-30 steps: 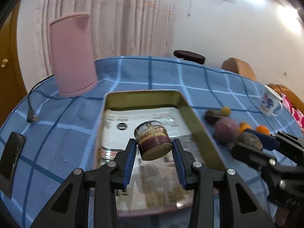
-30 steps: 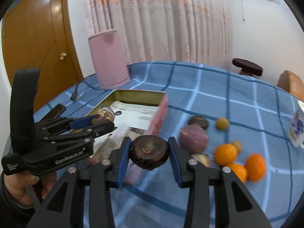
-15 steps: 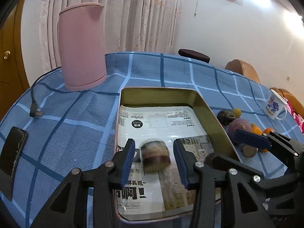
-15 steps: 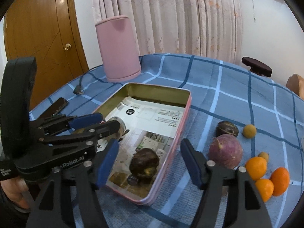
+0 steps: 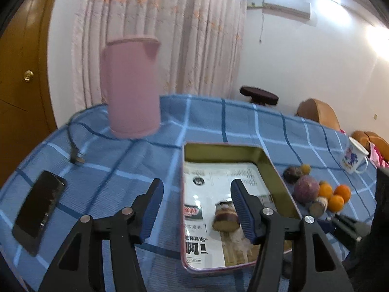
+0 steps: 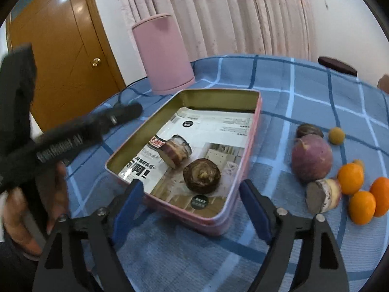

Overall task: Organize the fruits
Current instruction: 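Grasp an orange with the right tool while the left tool grasps another sweet potato slice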

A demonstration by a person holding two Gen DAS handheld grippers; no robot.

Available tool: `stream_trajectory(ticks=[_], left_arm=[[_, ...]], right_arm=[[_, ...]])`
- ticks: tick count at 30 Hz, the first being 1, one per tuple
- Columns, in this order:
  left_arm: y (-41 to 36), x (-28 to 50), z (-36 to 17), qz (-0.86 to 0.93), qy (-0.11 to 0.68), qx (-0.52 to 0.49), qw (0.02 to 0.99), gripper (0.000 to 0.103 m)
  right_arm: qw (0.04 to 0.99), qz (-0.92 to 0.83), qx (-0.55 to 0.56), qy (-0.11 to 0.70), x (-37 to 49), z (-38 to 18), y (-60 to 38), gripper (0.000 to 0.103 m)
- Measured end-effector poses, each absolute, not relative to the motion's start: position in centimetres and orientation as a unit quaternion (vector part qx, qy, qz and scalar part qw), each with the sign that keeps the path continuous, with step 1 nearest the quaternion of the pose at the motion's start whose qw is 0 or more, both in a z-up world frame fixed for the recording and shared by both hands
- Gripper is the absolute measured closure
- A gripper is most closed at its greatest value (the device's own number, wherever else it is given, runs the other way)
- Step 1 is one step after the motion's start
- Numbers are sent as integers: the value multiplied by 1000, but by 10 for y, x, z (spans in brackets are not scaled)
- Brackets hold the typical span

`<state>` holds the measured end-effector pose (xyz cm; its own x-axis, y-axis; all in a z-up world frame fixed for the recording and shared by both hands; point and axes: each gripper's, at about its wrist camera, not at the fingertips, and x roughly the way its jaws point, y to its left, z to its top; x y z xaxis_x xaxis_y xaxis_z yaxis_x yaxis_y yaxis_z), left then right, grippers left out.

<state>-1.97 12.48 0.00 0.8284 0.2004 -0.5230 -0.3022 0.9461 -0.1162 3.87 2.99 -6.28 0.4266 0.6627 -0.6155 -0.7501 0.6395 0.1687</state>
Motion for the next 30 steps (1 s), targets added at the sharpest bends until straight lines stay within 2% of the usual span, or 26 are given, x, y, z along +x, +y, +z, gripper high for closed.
stream_trajectory(ticks=[2, 7, 14, 22, 27, 30], left_arm=[[125, -23, 6, 136, 253, -97, 953, 40], [109, -20, 9, 117, 250, -93, 957, 37], [38, 2, 1, 34, 269, -61, 961, 37], [-44, 46, -24, -39, 324, -24, 945, 37], [-56, 65, -41, -47, 364, -30, 930, 37], [-57, 66, -43, -47, 365, -27, 929, 37]], right_arm=[[845, 419, -63, 326, 38, -61, 26, 18], [873, 388, -57, 291, 38, -45, -10, 17], [933, 249, -61, 252, 52, -30, -98, 16], [948, 146, -2, 282, 101, -36, -171, 16], [932, 167, 3, 322, 125, -49, -167, 29], [925, 174, 2, 338, 128, -58, -164, 33]])
